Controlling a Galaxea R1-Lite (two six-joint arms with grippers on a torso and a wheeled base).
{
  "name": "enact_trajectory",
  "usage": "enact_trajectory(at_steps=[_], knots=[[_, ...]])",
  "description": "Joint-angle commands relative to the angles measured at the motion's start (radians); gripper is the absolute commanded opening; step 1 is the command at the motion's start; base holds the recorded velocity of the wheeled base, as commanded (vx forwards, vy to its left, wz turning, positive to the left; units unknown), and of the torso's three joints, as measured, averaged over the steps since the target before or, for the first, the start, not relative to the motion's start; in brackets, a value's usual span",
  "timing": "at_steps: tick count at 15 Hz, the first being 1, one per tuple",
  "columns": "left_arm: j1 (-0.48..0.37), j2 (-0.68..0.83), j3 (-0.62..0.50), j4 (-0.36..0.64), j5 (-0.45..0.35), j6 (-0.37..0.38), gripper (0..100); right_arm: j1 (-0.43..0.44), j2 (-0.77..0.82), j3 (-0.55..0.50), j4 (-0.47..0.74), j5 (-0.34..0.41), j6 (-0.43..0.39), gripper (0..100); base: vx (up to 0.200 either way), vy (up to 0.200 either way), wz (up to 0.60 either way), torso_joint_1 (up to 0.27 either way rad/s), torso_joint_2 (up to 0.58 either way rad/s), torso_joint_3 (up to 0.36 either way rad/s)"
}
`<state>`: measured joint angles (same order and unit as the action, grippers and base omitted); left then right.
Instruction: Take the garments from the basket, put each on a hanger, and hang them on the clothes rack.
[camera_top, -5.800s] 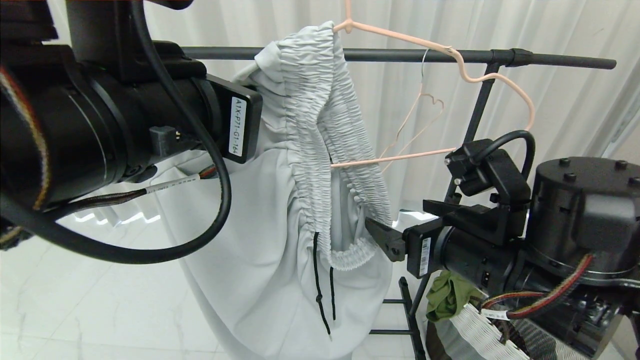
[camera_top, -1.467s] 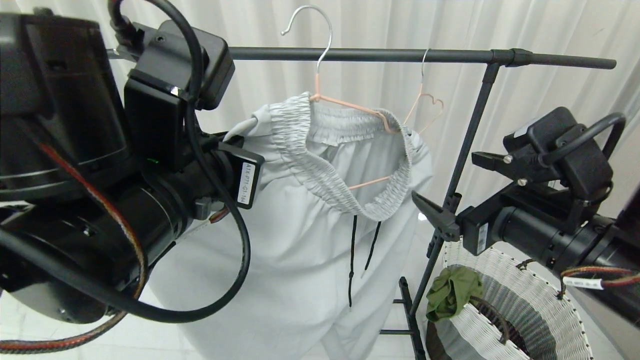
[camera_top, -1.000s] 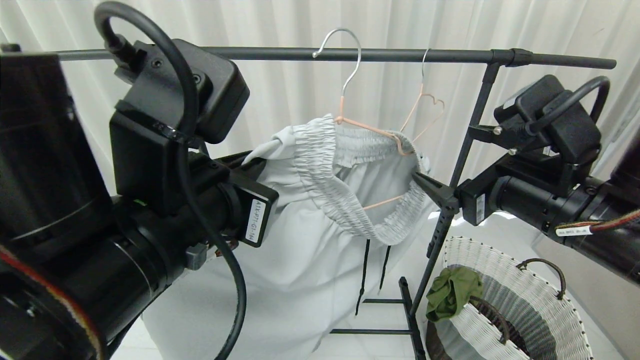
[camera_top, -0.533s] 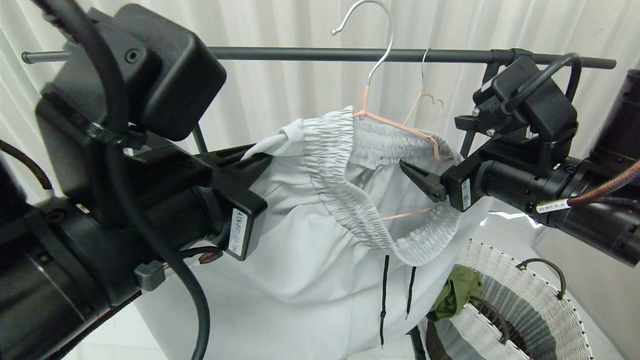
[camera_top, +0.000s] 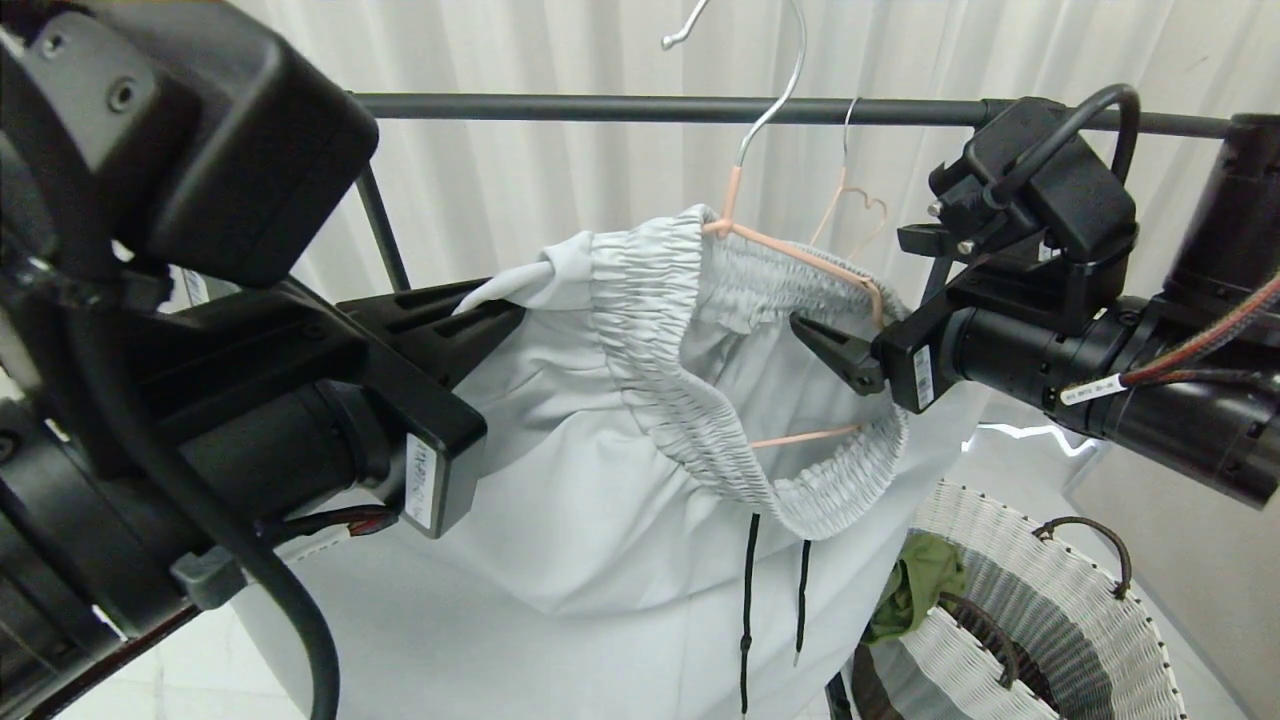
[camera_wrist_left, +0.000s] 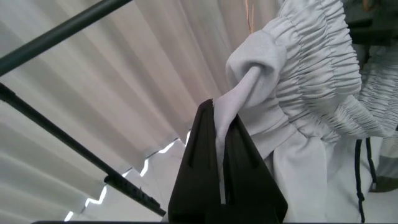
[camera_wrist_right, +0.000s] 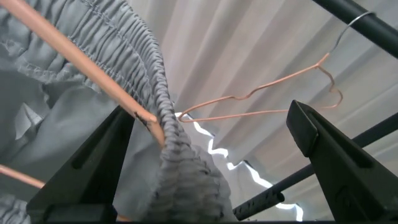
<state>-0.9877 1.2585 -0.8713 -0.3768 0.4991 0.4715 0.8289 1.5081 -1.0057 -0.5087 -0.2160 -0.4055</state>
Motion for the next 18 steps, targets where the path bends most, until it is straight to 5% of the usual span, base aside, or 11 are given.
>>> enact_trajectory(at_steps=[1, 2, 3, 14, 15, 18], knots=[[0.0, -0.014, 0.005, -0.001, -0.007, 0.004, 0, 0.001, 0.001, 0.001, -0.001, 0.001, 0.001, 100, 0.0, 0.0, 0.0, 0.0, 0.0, 0.0], [0.0, -0.018, 0.008, -0.001, -0.011, 0.007, 0, 0.001, 0.001, 0.001, 0.001, 0.001, 0.002, 100, 0.0, 0.0, 0.0, 0.0, 0.0, 0.0], [0.0, -0.021, 0.012, -0.001, -0.014, 0.009, 0, 0.001, 0.0, 0.001, 0.001, 0.001, 0.004, 0, 0.0, 0.0, 0.0, 0.0, 0.0, 0.0], [0.001, -0.021, 0.038, -0.001, -0.016, 0.009, 0, 0.001, -0.005, 0.001, -0.001, 0.001, 0.007, 0, 0.0, 0.0, 0.0, 0.0, 0.0, 0.0], [0.001, -0.019, 0.041, -0.001, -0.016, 0.009, 100, 0.001, -0.006, 0.001, -0.001, 0.001, 0.007, 0, 0.0, 0.0, 0.0, 0.0, 0.0, 0.0], [0.004, -0.03, 0.066, -0.001, -0.016, 0.006, 100, 0.001, -0.014, -0.004, -0.008, -0.003, 0.004, 0, 0.0, 0.0, 0.0, 0.0, 0.0, 0.0]])
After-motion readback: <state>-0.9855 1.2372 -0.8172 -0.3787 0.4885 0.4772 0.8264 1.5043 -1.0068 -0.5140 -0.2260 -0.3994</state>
